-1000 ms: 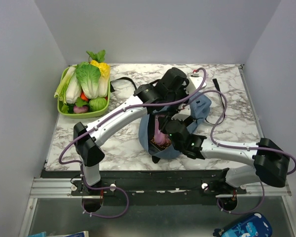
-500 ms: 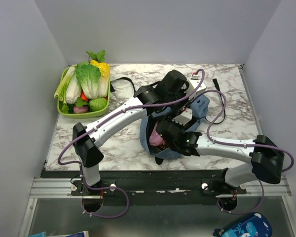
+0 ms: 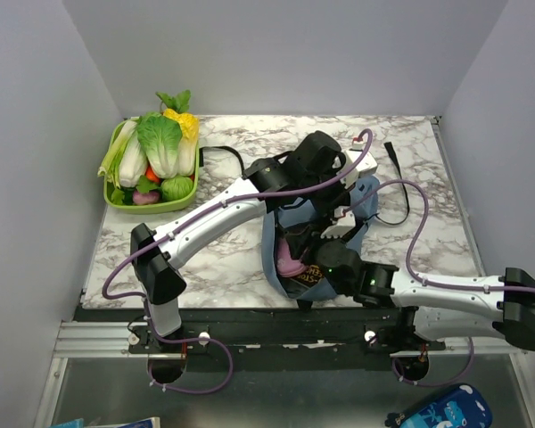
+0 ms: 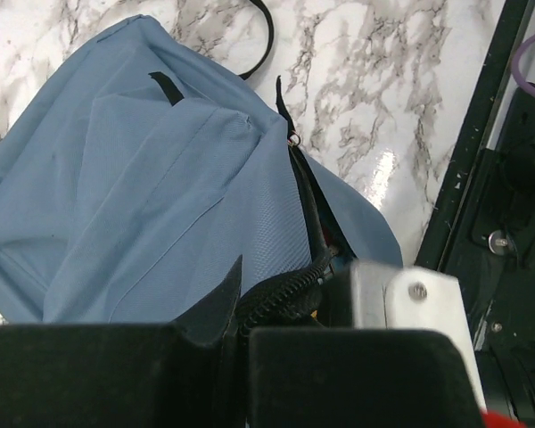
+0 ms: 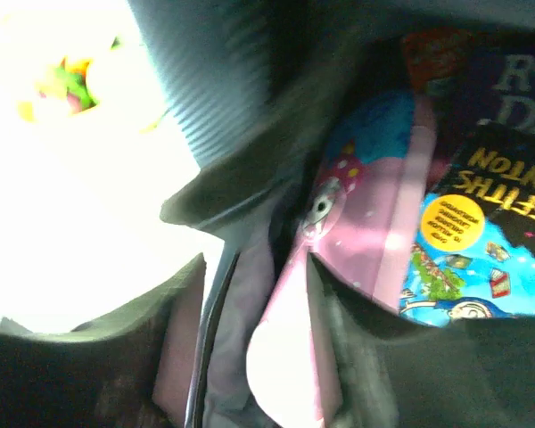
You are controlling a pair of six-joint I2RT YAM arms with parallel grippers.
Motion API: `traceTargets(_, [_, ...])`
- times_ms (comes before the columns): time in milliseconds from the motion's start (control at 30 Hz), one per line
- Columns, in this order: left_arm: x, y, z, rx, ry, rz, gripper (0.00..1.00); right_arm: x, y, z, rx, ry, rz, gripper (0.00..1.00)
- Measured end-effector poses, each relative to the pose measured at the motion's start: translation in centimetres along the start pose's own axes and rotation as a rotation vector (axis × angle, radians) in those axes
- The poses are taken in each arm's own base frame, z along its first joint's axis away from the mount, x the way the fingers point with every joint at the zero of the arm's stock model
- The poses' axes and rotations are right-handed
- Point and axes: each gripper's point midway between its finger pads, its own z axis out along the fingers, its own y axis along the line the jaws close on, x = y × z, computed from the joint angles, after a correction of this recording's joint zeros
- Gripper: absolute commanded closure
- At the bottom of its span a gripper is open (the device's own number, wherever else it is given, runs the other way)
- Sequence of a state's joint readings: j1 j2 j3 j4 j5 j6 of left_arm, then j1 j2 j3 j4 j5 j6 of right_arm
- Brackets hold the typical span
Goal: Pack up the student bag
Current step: Place the stationery in the student bag.
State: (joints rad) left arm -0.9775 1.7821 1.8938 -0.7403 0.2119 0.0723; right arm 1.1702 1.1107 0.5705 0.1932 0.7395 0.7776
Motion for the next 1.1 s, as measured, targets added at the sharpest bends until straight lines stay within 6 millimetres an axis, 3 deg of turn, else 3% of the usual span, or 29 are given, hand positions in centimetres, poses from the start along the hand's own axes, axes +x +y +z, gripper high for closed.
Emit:
traceTargets(67, [0.1,-0.3,0.0,0.010,0.002,-0.004,1.00,0.9,1.1,-0.9,-0.042,0.027,-0.031,0.71])
traceTargets(100, [0.0,-0.3,0.0,0.014,0.002,-0.006,1.00,1.7,1.5,-1.4,-0.059,0.049,-0.050,0.87])
traceTargets(167, [0.0,-0.5,-0.1,0.019,0.004,-0.010,1.00,3.6,1.9,-2.4,-0.074,0.100,-0.095,0.99])
traceTargets(333, [-0.1,-0.6,-0.1,0.021,0.000,-0.008,1.00,7.2,1.9,-5.1,-0.083,0.209,-0.192,0.99])
traceTargets(600, [-0.1,-0.6,-0.1,0.021,0.000,-0.007,1.00,7.1,-0.3,-6.9,-0.014,0.242,-0.187,0.99])
traceTargets(767, [-0.1,-0.6,-0.1,0.021,0.000,-0.008,1.00,8.9,-2.5,-6.7,0.090,0.278,-0.211,1.00])
traceTargets(900, [-0.1,-0.6,-0.2,0.021,0.001,-0.009,1.00,10.1,-2.9,-5.7,0.156,0.271,-0.250,0.99])
traceTargets(1100, [-0.1,-0.7,-0.2,0.023,0.000,-0.017,1.00,8.5,-2.4,-3.6,0.205,0.154,-0.237,0.99])
